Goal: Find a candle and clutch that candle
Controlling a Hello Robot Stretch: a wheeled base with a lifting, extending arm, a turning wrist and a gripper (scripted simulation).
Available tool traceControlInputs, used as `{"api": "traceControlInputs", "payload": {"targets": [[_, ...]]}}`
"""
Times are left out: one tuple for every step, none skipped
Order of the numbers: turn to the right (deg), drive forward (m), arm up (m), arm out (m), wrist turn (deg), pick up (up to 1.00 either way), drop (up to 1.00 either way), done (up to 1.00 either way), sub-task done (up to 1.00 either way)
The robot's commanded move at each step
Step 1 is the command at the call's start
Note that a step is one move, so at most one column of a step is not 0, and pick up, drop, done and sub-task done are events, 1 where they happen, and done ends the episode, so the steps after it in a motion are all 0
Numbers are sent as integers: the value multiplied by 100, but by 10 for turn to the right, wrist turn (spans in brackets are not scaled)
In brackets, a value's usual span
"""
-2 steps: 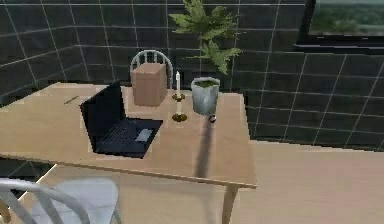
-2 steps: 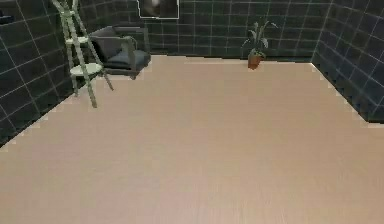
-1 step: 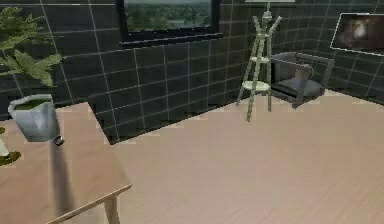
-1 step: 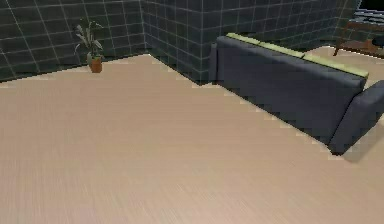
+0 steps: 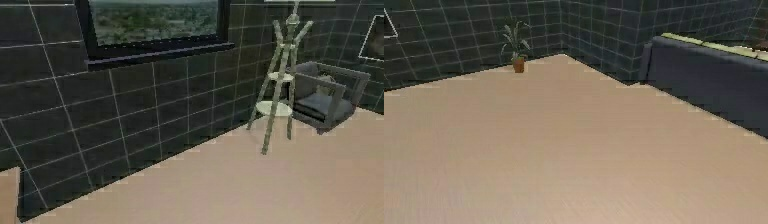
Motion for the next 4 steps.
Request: {"api": "traceControlInputs", "payload": {"targets": [[-300, 0, 0, 0, 0, 0, 0, 0, 0], [0, 45, 0, 0, 0, 0, 0, 0, 0], [-450, 0, 0, 0, 0, 0, 0, 0, 0], [-450, 0, 0, 0, 0, 0, 0, 0, 0]]}}
